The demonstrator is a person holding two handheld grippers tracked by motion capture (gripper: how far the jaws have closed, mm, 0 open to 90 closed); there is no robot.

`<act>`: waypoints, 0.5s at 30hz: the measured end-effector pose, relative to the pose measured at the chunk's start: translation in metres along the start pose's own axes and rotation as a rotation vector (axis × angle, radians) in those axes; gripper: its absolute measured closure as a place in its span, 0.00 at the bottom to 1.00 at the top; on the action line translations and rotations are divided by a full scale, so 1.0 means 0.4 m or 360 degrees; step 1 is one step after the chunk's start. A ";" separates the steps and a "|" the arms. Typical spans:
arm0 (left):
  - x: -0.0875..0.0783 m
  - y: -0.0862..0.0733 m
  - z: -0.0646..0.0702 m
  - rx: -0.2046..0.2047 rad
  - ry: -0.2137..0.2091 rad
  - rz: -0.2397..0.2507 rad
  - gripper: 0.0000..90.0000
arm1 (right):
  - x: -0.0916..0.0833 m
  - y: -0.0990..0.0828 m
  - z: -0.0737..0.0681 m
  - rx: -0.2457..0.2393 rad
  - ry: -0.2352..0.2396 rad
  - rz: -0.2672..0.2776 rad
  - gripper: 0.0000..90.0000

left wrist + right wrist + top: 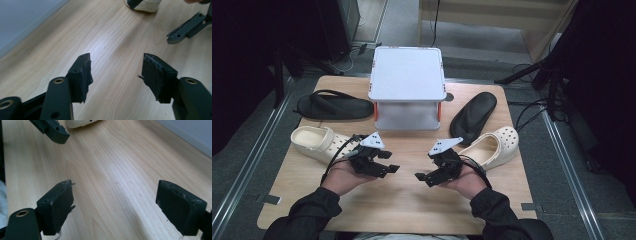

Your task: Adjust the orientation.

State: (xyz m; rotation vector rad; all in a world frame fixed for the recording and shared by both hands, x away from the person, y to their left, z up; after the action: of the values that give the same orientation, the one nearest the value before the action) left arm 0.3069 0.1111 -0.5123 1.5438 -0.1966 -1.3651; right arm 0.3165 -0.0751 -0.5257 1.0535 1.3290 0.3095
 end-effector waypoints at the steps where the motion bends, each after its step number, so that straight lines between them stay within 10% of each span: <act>1: 0.001 -0.003 -0.004 -0.0018 -0.0003 -0.0024 0.47 | 0.000 0.000 0.000 0.0000 0.0000 0.0000 0.20; 6: 0.011 -0.018 -0.007 -0.0052 -0.0049 -0.0134 0.47 | -0.015 0.002 -0.010 0.0001 0.0043 0.0034 0.37; 15: -0.014 -0.004 -0.009 -0.0088 -0.0091 -0.0050 0.46 | -0.052 0.009 -0.036 -0.0092 0.0013 0.0111 0.48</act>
State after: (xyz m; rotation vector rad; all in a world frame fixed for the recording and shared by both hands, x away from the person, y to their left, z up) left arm 0.3072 0.1177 -0.5107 1.4689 -0.1693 -1.4290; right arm 0.2994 -0.0819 -0.5080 1.0525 1.2853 0.4022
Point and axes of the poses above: each handheld gripper's, and its own axes: x roughly forward along the jaws, y roughly out of its top, z roughly to its right, the point moved 6 cm from there along x, roughly forward along the jaws, and after that the axes turned 5 degrees about z, right-handed, at the moved point
